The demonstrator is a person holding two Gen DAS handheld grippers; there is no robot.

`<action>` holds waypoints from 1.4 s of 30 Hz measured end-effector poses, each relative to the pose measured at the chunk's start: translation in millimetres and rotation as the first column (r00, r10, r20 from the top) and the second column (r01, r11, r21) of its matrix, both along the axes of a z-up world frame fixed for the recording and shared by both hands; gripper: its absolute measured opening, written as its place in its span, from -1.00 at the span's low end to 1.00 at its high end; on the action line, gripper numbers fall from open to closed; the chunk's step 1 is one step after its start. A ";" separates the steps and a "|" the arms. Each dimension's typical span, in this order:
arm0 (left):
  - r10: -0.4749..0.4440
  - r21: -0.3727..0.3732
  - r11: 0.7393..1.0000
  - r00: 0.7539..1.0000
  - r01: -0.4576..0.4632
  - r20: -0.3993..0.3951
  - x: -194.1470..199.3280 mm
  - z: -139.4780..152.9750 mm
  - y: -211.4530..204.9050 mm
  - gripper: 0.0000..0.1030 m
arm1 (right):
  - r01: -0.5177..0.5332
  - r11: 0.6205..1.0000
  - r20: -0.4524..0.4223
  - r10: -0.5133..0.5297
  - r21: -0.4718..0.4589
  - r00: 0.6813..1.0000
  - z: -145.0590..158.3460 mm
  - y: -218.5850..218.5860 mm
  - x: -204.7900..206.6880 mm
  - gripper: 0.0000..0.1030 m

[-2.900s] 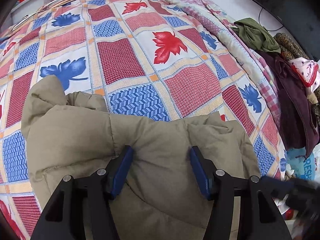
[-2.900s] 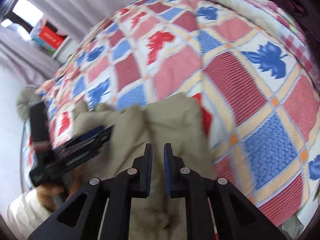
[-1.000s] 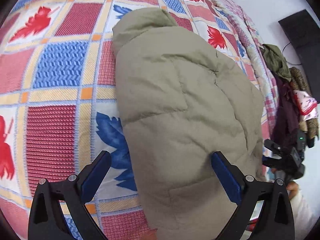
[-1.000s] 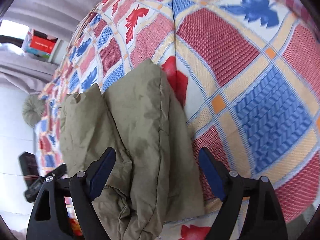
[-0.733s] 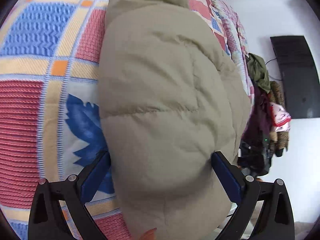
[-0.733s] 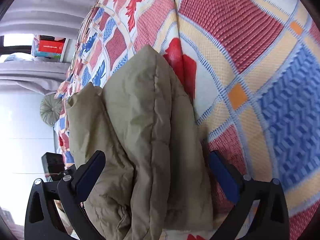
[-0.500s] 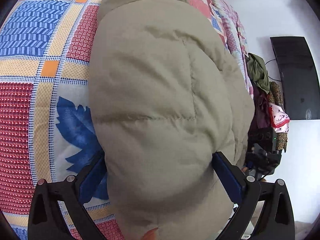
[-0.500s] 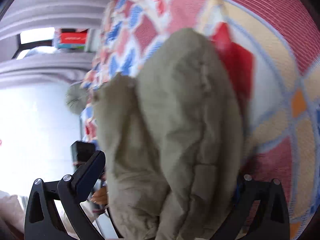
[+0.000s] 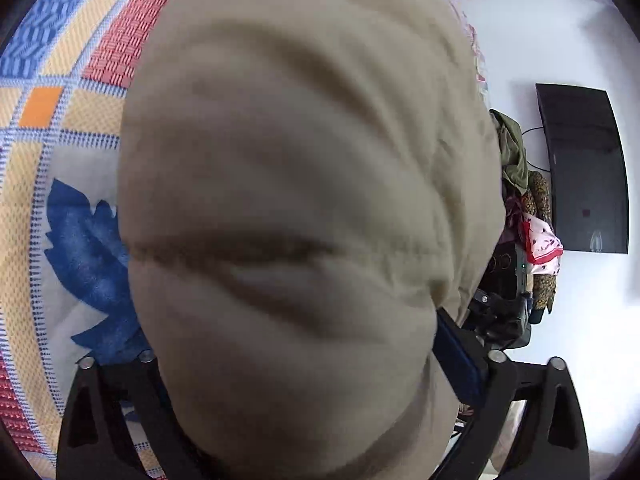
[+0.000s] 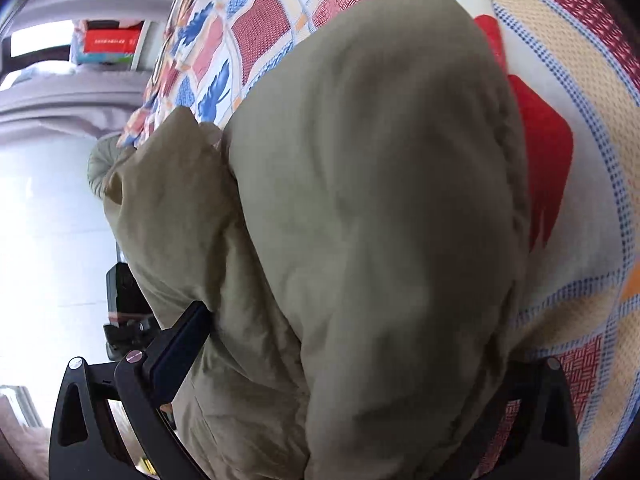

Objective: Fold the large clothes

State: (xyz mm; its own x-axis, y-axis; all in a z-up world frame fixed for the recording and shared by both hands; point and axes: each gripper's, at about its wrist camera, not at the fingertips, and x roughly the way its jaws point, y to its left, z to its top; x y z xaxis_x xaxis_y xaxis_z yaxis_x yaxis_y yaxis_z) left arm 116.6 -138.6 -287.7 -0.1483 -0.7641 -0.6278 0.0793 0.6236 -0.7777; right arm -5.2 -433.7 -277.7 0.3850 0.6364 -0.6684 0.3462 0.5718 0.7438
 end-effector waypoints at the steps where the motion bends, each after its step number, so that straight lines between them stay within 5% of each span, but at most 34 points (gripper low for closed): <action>1: 0.003 -0.001 1.000 1.000 -0.003 0.011 -0.2 4.1 1.1 0.66 | 0.002 1.000 0.000 -0.002 0.004 1.000 0.8 2.5 0.0 0.94; 5: 0.011 -0.040 0.999 0.998 -0.009 0.060 1.8 25.4 9.4 0.35 | 0.028 0.997 0.026 -0.030 0.074 0.999 11.0 9.3 -2.1 -0.04; 7: 0.014 -0.042 0.999 0.995 -0.009 0.101 5.3 40.4 12.8 0.35 | 0.025 0.996 0.054 -0.029 0.081 0.998 20.7 17.0 -1.5 -0.19; 14: 0.080 -0.070 0.995 0.975 -0.067 0.208 47.5 92.2 58.7 0.35 | -0.020 0.997 0.145 0.009 0.072 0.989 64.1 61.5 31.7 -0.19; 21: 0.159 -0.005 0.986 0.938 -0.166 0.308 114.6 113.0 121.9 0.36 | -0.105 0.993 0.237 0.090 0.050 0.967 88.5 128.4 118.3 -0.19; 28: 0.236 0.130 0.949 0.922 -0.286 0.309 166.6 61.4 163.4 0.48 | -0.142 0.990 0.232 0.135 0.013 0.963 62.8 190.0 206.5 -0.19; 32: 0.269 0.135 0.938 0.917 -0.319 0.296 169.9 26.7 164.0 0.72 | -0.152 0.986 0.162 0.163 -0.074 0.973 29.4 211.7 235.7 -0.08; 35: 0.282 0.137 0.934 0.916 -0.330 0.286 169.8 13.4 191.7 0.78 | -0.113 0.993 0.136 0.114 -0.019 0.984 7.0 210.9 238.5 0.02; 39: 0.240 0.242 0.909 0.900 -0.340 0.364 159.2 36.8 197.2 0.78 | -0.085 0.996 0.112 0.086 -0.011 0.990 4.0 212.3 234.7 0.08; 42: 0.202 0.292 0.887 0.870 -0.357 0.449 140.3 69.1 201.9 0.78 | -0.078 0.992 0.060 0.084 -0.102 0.995 21.2 204.3 220.9 0.24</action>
